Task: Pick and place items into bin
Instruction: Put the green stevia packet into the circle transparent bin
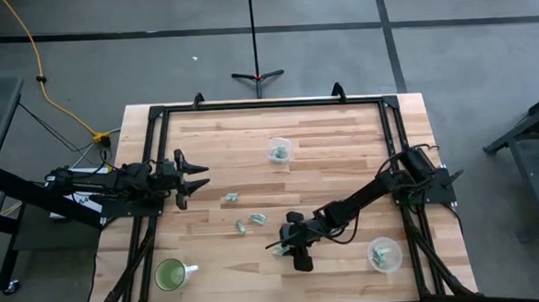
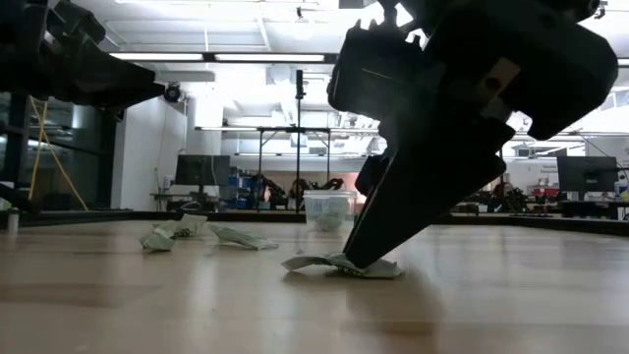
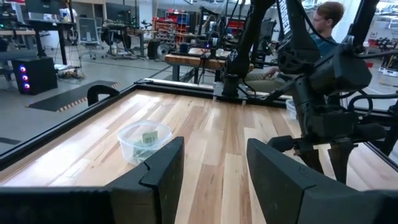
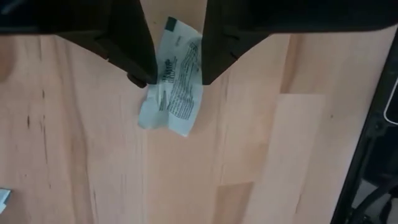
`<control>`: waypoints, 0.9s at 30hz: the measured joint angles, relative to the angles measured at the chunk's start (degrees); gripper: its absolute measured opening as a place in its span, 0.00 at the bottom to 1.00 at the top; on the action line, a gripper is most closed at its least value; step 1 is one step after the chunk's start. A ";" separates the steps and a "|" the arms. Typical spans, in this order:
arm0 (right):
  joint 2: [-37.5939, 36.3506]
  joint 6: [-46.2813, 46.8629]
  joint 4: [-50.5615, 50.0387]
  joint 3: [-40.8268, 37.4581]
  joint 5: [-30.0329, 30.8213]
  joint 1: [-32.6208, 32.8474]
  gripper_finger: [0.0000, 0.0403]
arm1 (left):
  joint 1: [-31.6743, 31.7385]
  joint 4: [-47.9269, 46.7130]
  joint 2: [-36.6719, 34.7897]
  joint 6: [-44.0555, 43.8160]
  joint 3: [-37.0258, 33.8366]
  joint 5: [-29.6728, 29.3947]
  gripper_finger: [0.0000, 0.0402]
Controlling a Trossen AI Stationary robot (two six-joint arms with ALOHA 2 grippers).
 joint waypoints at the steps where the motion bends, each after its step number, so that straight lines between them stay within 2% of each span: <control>1: 0.00 0.02 -0.40 0.02 0.00 0.06 0.28 | 0.01 0.00 0.00 0.00 0.00 -0.01 0.52; 6: 0.00 0.55 -1.69 0.00 1.08 0.15 0.19 | 0.01 0.00 -0.01 0.00 0.00 -0.03 0.52; 12: -0.03 4.32 -2.05 -0.07 0.72 0.15 0.03 | 0.01 -0.36 -0.02 0.00 0.00 -0.04 0.52; 14: -0.39 7.13 -1.94 -0.12 -1.11 0.13 0.02 | 0.01 -0.42 0.00 0.00 0.00 -0.04 0.52; 17: -2.01 11.28 -5.07 0.73 -6.90 -0.46 0.02 | -0.01 -0.40 0.00 0.01 0.00 -0.01 0.52; 21: -5.47 12.36 -20.29 5.13 -11.33 -0.18 0.01 | 0.00 -0.42 0.00 0.00 0.00 -0.04 0.52; 27: -9.35 16.80 -54.87 17.35 -12.30 1.17 0.00 | 0.01 -0.47 0.00 0.01 0.00 -0.02 0.52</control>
